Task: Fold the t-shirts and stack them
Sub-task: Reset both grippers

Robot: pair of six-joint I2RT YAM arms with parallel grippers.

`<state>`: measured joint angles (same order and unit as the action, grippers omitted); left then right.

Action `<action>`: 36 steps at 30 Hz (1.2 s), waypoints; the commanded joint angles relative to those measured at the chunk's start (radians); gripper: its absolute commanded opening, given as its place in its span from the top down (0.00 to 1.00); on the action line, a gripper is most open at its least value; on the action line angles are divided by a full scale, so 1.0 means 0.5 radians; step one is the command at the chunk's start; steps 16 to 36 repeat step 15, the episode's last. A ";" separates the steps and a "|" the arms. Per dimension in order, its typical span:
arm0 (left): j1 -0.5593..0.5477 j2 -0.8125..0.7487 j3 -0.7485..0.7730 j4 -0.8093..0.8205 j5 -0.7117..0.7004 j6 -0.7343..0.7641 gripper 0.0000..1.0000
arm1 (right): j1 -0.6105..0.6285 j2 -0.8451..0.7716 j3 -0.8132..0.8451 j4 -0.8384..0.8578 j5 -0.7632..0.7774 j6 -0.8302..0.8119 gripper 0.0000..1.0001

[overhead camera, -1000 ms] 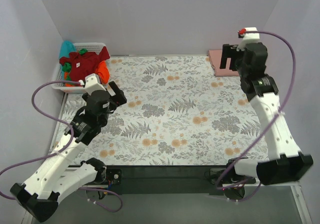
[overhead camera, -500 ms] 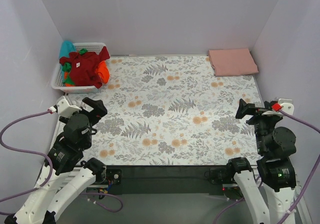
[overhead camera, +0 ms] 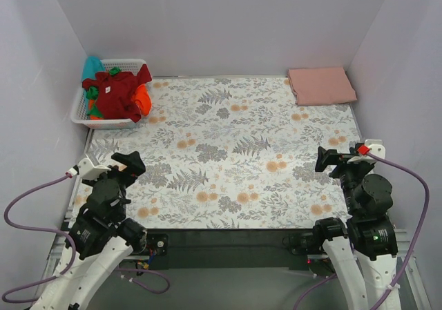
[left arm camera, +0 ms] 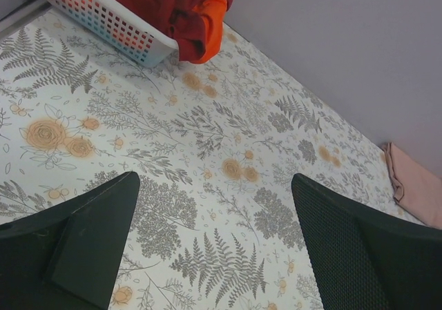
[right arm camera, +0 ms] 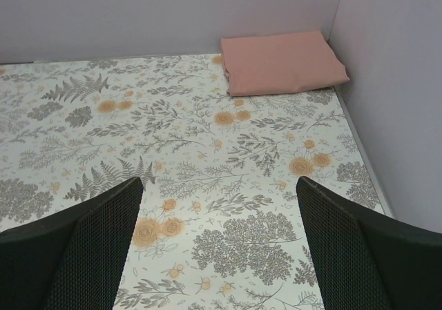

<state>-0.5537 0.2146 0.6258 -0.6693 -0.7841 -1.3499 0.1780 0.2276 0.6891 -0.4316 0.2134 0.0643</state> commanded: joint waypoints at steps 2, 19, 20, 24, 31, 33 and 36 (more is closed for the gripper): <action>-0.006 -0.043 -0.055 0.133 0.019 0.085 0.08 | -0.003 -0.053 -0.025 0.081 -0.025 -0.006 0.02; -0.006 -0.073 -0.061 0.154 0.065 0.098 0.08 | -0.003 -0.053 -0.028 0.090 0.003 -0.015 0.02; -0.006 -0.073 -0.061 0.154 0.065 0.098 0.08 | -0.003 -0.053 -0.028 0.090 0.003 -0.015 0.02; -0.006 -0.073 -0.061 0.154 0.065 0.098 0.08 | -0.003 -0.053 -0.028 0.090 0.003 -0.015 0.02; -0.006 -0.073 -0.061 0.154 0.065 0.098 0.08 | -0.003 -0.053 -0.028 0.090 0.003 -0.015 0.02; -0.006 -0.073 -0.061 0.154 0.065 0.098 0.08 | -0.003 -0.053 -0.028 0.090 0.003 -0.015 0.02; -0.006 -0.073 -0.061 0.154 0.065 0.098 0.08 | -0.003 -0.053 -0.028 0.090 0.003 -0.015 0.02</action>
